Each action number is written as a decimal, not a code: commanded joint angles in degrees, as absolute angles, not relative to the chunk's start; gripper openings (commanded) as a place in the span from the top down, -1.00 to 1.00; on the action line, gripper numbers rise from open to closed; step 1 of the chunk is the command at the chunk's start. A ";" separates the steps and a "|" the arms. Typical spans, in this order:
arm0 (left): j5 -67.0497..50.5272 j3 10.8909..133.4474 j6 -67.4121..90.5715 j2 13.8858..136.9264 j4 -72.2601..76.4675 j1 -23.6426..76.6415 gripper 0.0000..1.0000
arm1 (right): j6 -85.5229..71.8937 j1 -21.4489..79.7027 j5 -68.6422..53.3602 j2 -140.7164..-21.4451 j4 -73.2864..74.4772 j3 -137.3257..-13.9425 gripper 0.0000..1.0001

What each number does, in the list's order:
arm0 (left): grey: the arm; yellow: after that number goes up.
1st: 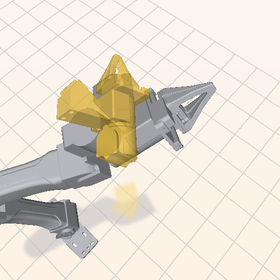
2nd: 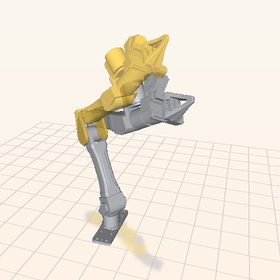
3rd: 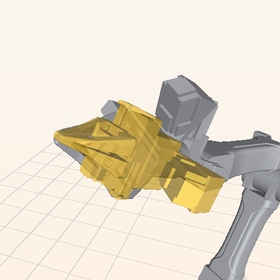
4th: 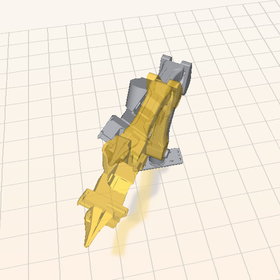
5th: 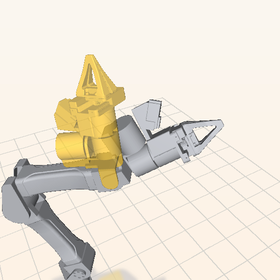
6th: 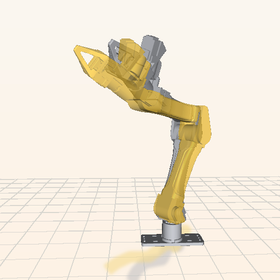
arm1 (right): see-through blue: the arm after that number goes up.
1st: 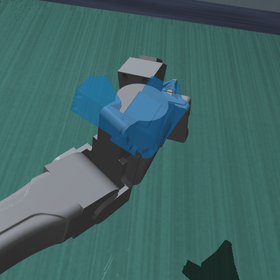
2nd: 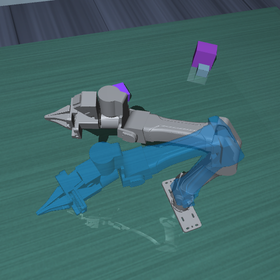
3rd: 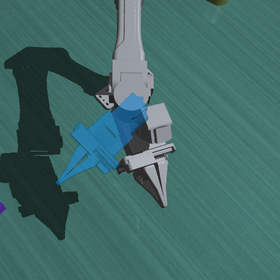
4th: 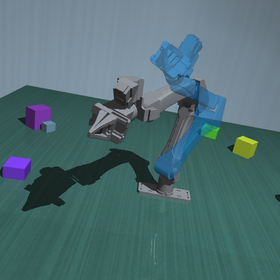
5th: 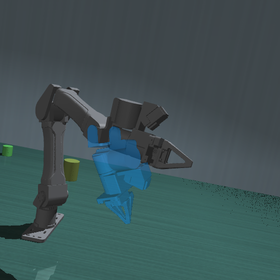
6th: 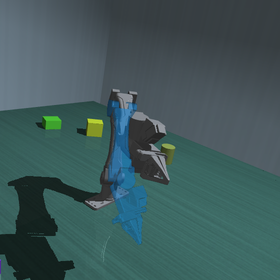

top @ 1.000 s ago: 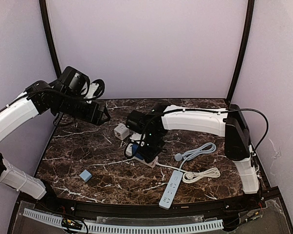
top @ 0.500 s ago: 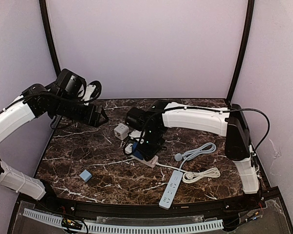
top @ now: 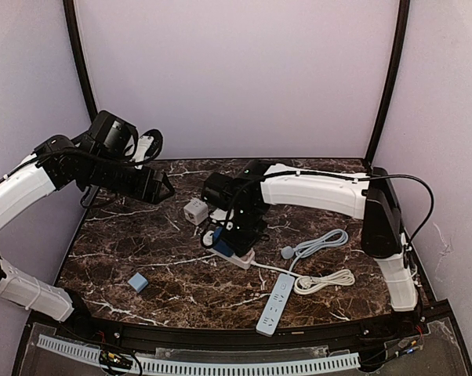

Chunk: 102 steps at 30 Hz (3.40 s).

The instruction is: Insert the plug

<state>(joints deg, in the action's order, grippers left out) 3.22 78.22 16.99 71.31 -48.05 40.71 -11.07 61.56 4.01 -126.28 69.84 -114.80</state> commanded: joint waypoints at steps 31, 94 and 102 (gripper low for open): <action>3.01 74.87 17.76 69.54 -46.79 40.46 -0.52 | -3.20 62.23 8.01 -128.45 64.75 -111.38 0.87; 0.13 77.00 16.61 75.67 -44.24 40.51 -0.51 | -2.84 57.75 1.69 -126.24 61.41 -110.57 0.79; -0.70 78.85 15.55 78.39 -43.92 40.44 -0.52 | -2.06 56.78 0.49 -127.60 60.75 -110.74 0.86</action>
